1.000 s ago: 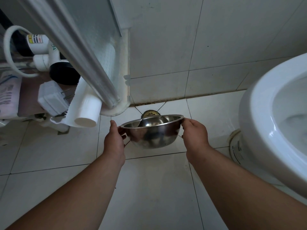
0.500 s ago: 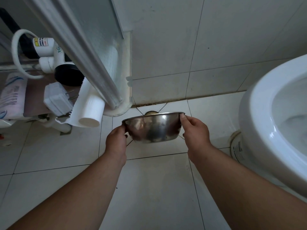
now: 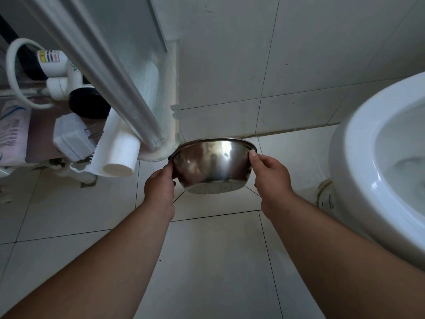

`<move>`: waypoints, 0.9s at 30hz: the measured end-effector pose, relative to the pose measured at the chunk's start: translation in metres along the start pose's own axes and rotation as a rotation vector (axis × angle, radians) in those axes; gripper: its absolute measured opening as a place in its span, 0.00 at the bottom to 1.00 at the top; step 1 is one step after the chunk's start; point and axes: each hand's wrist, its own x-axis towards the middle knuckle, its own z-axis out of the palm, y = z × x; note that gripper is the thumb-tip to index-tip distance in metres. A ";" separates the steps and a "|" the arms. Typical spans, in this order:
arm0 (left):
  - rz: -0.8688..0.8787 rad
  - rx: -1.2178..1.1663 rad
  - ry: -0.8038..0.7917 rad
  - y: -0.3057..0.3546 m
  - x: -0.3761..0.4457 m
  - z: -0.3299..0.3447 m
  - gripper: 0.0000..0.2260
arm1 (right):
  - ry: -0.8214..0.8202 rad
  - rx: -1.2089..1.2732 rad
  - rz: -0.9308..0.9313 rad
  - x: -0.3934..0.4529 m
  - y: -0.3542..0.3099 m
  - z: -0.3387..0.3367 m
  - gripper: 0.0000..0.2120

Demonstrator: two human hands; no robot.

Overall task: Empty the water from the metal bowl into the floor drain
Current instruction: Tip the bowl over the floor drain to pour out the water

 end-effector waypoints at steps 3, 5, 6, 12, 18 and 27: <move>-0.003 -0.008 0.008 0.002 0.002 0.003 0.17 | -0.003 0.016 -0.002 0.002 -0.005 0.002 0.08; -0.005 -0.014 0.009 0.001 0.002 0.004 0.16 | -0.003 0.024 0.003 0.002 -0.007 0.002 0.08; -0.005 -0.016 0.007 0.001 0.003 0.004 0.16 | 0.000 0.021 0.004 0.002 -0.009 0.003 0.08; -0.003 -0.013 -0.014 -0.001 0.004 0.003 0.14 | 0.062 -0.044 0.056 0.003 -0.008 0.002 0.25; -0.016 0.000 -0.019 -0.003 0.003 0.001 0.06 | 0.105 -0.083 0.077 0.005 -0.001 -0.007 0.34; -0.051 -0.095 -0.056 -0.007 -0.001 0.004 0.09 | 0.138 0.006 0.126 0.008 0.003 -0.015 0.24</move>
